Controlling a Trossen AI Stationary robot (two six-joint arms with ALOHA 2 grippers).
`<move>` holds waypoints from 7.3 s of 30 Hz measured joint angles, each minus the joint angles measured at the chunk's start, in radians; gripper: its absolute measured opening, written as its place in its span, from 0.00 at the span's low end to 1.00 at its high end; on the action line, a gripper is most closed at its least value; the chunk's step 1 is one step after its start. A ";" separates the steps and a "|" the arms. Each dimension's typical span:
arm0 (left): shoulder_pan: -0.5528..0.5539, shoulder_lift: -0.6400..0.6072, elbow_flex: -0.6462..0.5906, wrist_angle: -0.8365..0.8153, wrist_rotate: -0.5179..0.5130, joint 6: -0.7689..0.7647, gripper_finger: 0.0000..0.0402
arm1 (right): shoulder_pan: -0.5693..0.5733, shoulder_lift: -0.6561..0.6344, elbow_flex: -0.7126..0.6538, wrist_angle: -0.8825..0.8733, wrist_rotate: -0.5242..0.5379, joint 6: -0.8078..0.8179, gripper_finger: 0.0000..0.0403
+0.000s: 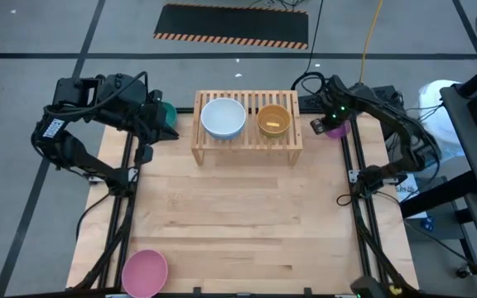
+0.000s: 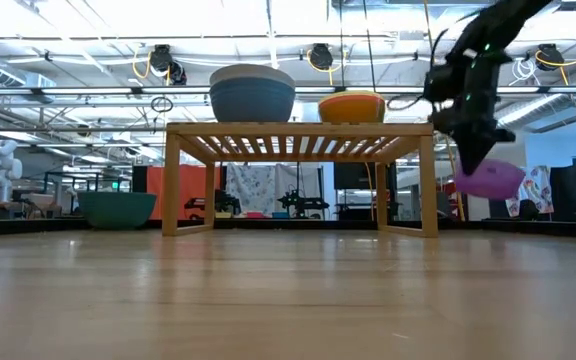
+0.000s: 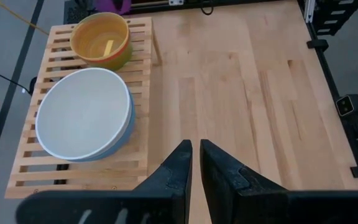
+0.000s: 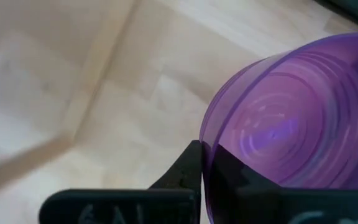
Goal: Place and stack bowls onto a shelf
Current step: Stack the purple bowl on top of the yellow bowl on the shelf, then stack the pink bowl on top of the white bowl on the shelf
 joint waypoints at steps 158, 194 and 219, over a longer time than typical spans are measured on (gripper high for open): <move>-0.836 0.002 -0.525 0.029 0.017 -1.468 0.09 | 0.667 -0.279 0.849 -0.232 0.313 -0.579 0.25; -0.914 0.001 -0.975 0.396 0.140 -1.255 0.09 | 0.667 -0.278 0.848 -0.142 0.311 -0.397 0.25; -1.044 0.001 -1.233 0.607 0.153 -1.213 0.17 | 0.667 -0.281 0.848 -0.142 0.311 -0.368 0.25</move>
